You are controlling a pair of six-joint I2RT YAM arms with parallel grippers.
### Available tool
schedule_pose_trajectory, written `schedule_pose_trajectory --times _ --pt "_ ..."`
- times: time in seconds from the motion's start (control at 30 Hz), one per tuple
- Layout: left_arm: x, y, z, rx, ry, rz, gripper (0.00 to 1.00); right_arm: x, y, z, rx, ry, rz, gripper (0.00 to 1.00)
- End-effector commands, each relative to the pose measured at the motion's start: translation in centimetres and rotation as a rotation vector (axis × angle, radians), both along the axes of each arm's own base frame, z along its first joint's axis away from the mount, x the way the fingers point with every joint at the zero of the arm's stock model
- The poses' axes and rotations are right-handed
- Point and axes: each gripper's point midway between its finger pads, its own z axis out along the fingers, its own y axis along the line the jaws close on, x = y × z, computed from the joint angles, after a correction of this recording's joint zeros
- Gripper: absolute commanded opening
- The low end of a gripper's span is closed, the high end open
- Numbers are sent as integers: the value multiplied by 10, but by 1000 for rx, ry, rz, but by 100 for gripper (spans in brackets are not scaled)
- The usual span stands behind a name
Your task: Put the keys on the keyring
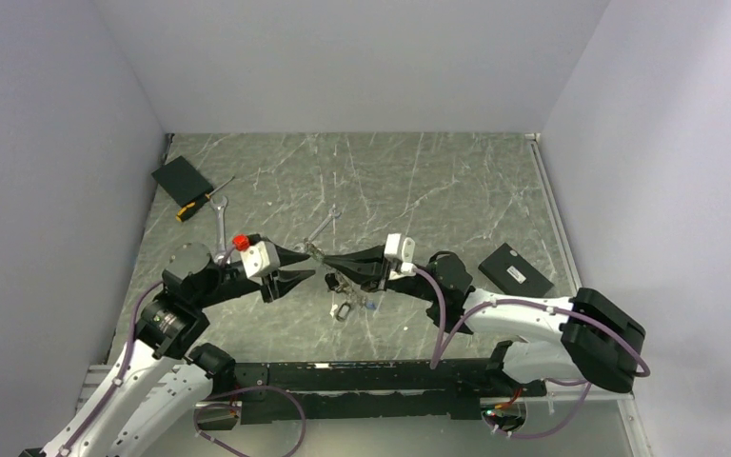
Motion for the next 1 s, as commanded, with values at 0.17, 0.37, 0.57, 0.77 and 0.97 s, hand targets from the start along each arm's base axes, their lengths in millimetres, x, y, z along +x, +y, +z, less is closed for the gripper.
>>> schedule_pose_trajectory --times 0.17,0.37,0.57,0.77,0.97 --pt "-31 -14 33 -102 -82 -202 35 -18 -9 20 34 0 94 0" --pt "-34 -21 20 -70 -17 -266 34 -18 -13 35 95 13 95 0" --pt "-30 -23 16 -60 4 -267 32 -25 -19 49 134 -1 127 0" --pt "-27 -24 17 -72 5 -258 29 -29 -21 54 168 15 156 0" --pt "-23 -23 18 -74 -1 -229 29 -32 -19 55 175 26 187 0"
